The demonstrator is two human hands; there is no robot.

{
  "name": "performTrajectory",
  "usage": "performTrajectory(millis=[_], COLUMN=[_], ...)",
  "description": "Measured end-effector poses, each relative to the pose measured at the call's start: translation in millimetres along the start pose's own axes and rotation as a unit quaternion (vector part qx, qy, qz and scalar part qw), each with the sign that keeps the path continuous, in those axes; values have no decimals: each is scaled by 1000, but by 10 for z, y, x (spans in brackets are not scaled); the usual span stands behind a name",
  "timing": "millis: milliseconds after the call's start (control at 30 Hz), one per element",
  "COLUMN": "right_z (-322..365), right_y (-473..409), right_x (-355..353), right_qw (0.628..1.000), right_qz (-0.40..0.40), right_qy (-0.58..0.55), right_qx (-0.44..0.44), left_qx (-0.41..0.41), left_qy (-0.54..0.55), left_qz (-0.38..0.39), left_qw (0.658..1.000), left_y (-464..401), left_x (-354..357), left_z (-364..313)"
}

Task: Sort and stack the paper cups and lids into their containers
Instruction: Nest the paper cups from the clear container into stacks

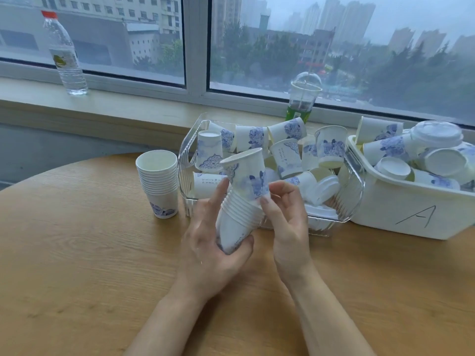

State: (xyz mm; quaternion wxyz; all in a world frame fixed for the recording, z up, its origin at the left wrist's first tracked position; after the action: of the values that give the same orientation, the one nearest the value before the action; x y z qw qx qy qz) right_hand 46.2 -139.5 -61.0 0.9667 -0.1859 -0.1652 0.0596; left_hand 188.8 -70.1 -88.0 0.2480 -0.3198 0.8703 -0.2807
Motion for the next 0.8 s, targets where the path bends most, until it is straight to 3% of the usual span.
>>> performTrajectory(millis=[233,533,800], right_z=[-25,102,17], right_y=[-12,117,132], right_x=[-141,-44,-37], right_qw=[993,960,964], right_qz=[-67,-51,-40], right_qy=[84,209,207], right_qx=[-51,-181,-164], left_qx=[23,10,-6], left_qy=[6,24,34], left_qz=[9,-13,-28], left_qw=[1000,1000,999], left_y=[-6,-24,-45], left_x=[20,-8,-43], left_z=[-45,-15,11])
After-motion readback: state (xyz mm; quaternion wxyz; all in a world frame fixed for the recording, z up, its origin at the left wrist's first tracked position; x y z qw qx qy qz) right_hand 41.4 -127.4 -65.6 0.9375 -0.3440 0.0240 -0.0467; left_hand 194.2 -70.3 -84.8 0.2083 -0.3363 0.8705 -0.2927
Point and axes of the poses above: each hand's wrist, its own y-axis away from the middle knuckle, its own x-axis out of the palm, z = x × y, the point moved 6 cm from there along -y, towards the middle knuckle, and after that the axes turned 7 degrees about -z, right-handed, at the moved point
